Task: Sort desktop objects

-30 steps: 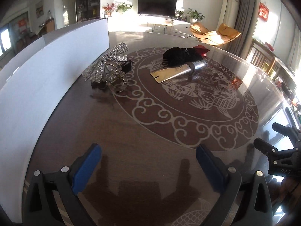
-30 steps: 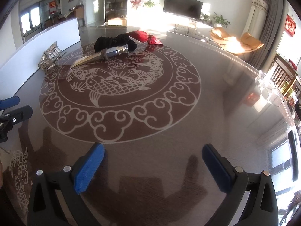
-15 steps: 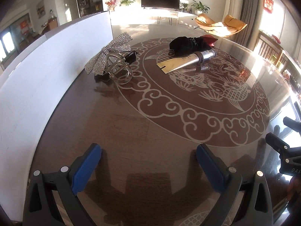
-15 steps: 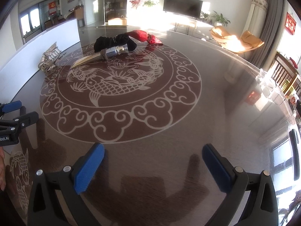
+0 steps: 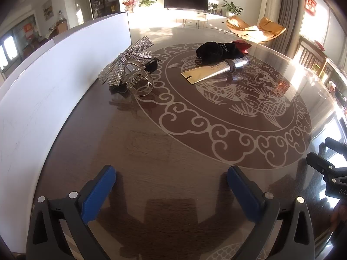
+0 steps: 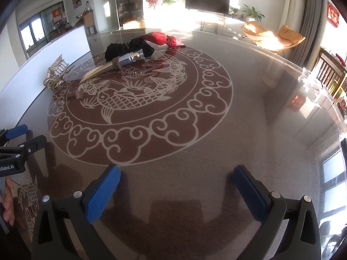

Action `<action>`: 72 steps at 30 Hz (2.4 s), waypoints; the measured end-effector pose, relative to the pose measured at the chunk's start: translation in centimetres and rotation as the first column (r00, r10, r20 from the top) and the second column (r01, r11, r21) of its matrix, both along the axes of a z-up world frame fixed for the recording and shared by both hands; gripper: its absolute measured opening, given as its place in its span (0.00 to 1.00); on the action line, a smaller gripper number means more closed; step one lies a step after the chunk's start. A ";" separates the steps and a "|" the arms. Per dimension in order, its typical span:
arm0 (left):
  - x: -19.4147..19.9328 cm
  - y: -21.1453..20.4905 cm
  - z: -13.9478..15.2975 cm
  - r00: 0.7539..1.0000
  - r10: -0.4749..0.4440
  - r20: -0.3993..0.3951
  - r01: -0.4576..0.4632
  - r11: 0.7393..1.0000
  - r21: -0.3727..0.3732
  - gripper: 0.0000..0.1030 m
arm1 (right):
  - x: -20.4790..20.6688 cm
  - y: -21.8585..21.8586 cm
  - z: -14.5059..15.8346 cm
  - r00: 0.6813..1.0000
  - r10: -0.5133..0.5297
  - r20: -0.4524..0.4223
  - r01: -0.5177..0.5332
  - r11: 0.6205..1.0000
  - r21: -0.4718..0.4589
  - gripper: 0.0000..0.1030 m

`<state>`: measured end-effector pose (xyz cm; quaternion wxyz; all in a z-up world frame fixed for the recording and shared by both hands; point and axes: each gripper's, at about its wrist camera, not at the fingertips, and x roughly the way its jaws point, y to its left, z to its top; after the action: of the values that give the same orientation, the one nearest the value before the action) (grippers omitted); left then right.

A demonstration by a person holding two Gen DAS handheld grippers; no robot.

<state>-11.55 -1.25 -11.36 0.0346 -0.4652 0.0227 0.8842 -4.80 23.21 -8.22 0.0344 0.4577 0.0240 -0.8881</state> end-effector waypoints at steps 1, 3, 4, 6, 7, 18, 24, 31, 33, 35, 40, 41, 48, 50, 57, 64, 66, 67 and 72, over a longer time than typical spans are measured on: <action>0.0 0.0 0.0 1.000 0.001 0.000 -0.001 1.000 0.000 1.00 | 0.0 0.0 0.0 1.000 0.000 0.000 0.000 1.000 -0.001 1.00; 0.0 0.0 0.0 1.000 0.002 0.000 -0.002 1.000 0.000 1.00 | 0.0 0.0 0.0 1.000 0.000 0.000 0.000 1.000 0.000 1.00; 0.0 0.0 0.0 1.000 0.002 0.000 -0.002 1.000 0.000 1.00 | 0.0 0.0 0.0 1.000 0.000 0.000 0.000 1.000 0.000 1.00; -0.1 0.0 0.0 1.000 0.003 -0.001 -0.003 1.000 0.000 1.00 | 0.0 0.0 0.0 1.000 0.000 0.000 0.000 1.000 0.000 1.00; -0.1 0.0 0.0 1.000 0.003 -0.001 -0.003 1.000 0.000 1.00 | 0.0 0.0 0.0 1.000 0.000 0.000 0.000 1.000 0.000 1.00; -0.1 0.0 -0.1 1.000 0.002 -0.001 -0.002 1.000 0.000 1.00 | 0.0 0.0 0.0 1.000 0.000 0.000 0.000 1.000 0.000 1.00; -0.1 0.0 -0.1 1.000 0.002 -0.001 -0.002 1.000 0.000 1.00 | 0.0 0.0 0.0 1.000 0.000 0.000 0.000 1.000 0.000 1.00; -0.1 0.0 -0.1 1.000 0.002 -0.001 -0.002 1.000 0.000 1.00 | 0.0 0.0 0.0 1.000 0.000 0.000 0.000 1.000 0.000 1.00; -0.1 0.0 -0.1 1.000 0.002 -0.001 -0.002 1.000 0.000 1.00 | 0.0 0.0 0.0 1.000 0.000 0.000 0.000 1.000 0.000 1.00; -0.1 0.0 -0.1 1.000 0.002 -0.001 -0.002 1.000 0.000 1.00 | 0.0 0.0 0.0 1.000 0.000 0.000 0.000 1.000 0.000 1.00; -0.1 0.0 -0.1 1.000 0.003 -0.001 -0.003 1.000 0.000 1.00 | 0.0 -0.1 0.0 1.000 0.000 0.000 0.000 1.000 0.000 1.00; -0.1 0.0 -0.1 1.000 0.002 -0.001 -0.002 1.000 0.000 1.00 | 0.0 -0.1 0.0 1.000 0.000 0.000 0.000 1.000 0.000 1.00; -0.1 0.0 -0.1 1.000 0.002 -0.001 -0.002 1.000 0.000 1.00 | 0.0 -0.1 0.0 1.000 0.000 0.000 0.000 1.000 0.001 1.00; -0.1 0.0 -0.1 1.000 0.002 -0.001 -0.002 1.000 0.000 1.00 | 0.0 -0.1 0.0 1.000 0.000 0.000 0.000 1.000 0.001 1.00; 0.0 0.0 -0.1 1.000 0.002 -0.001 -0.002 1.000 0.000 1.00 | 0.0 0.0 0.0 1.000 0.000 0.000 0.000 1.000 0.001 1.00; 0.0 0.0 0.0 1.000 -0.005 0.000 0.005 1.000 0.001 1.00 | 0.0 0.0 0.0 1.000 0.000 0.000 0.000 1.000 0.001 1.00; 0.1 -0.1 -0.1 0.999 -0.034 0.002 0.034 0.999 0.000 1.00 | 0.0 0.0 0.0 1.000 0.000 0.000 0.000 1.000 0.001 1.00; 0.3 -0.3 -0.1 0.999 -0.050 0.002 0.050 0.999 0.000 1.00 | -0.1 0.0 0.0 1.000 0.000 0.000 0.000 1.000 0.001 1.00; 0.2 -1.3 -0.1 0.993 -0.121 0.009 0.121 0.993 0.001 1.00 | -0.1 0.0 0.0 1.000 0.000 0.000 0.000 1.000 0.001 1.00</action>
<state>-11.38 -2.57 -11.41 0.0883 -0.4669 0.0504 0.8784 -4.85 23.17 -8.24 0.0342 0.4576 0.0242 -0.8882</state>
